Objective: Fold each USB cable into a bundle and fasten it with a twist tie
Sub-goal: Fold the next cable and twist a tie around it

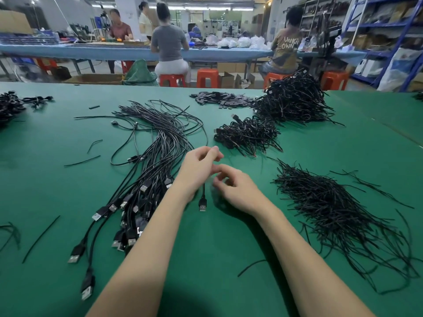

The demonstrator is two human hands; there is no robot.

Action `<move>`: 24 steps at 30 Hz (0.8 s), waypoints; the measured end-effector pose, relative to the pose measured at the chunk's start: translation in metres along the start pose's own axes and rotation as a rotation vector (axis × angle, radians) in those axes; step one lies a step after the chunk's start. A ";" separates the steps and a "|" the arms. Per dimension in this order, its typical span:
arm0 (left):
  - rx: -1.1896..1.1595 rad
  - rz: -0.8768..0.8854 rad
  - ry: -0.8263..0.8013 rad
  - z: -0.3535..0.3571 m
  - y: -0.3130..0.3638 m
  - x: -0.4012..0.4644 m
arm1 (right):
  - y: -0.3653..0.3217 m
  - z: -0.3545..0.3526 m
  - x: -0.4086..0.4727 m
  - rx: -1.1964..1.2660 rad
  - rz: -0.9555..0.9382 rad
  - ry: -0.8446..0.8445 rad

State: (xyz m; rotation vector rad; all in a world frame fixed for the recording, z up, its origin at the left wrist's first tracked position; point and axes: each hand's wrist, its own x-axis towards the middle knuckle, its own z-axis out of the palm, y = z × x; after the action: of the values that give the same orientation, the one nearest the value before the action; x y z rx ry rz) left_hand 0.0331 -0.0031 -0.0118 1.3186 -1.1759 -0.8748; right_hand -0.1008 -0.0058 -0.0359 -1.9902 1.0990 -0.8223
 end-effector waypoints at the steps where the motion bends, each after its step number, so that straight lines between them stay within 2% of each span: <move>1: -0.002 0.005 0.020 -0.003 -0.001 0.000 | -0.001 -0.001 0.000 -0.172 -0.051 -0.082; 4: 0.012 0.037 0.043 -0.007 -0.005 0.001 | -0.005 0.000 0.003 -0.469 -0.112 -0.203; 10: -0.050 0.024 0.028 -0.008 -0.004 0.005 | -0.003 -0.016 0.003 -0.494 -0.107 -0.179; 15: -0.137 -0.033 0.027 -0.010 -0.004 0.006 | -0.007 -0.044 0.003 -0.237 -0.030 0.000; 16: -0.158 -0.053 0.020 -0.009 -0.003 0.006 | -0.009 -0.048 0.003 -0.130 -0.007 0.041; 18: -0.178 -0.086 -0.039 -0.006 0.000 0.006 | -0.017 -0.053 0.003 0.236 0.033 0.102; 20: -0.178 -0.109 -0.187 0.001 0.004 0.003 | -0.026 -0.057 0.005 0.520 0.050 0.165; 21: -0.183 -0.124 -0.284 0.006 0.005 0.000 | -0.029 -0.058 0.006 0.485 0.032 0.220; 24: -0.141 -0.151 -0.492 0.020 0.012 -0.008 | -0.027 -0.061 0.012 -0.059 -0.094 0.416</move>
State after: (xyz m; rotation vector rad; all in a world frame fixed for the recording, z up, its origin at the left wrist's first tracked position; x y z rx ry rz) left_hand 0.0098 0.0010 -0.0036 1.1176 -1.3673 -1.4223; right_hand -0.1328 -0.0225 0.0216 -1.9808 1.2769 -1.3092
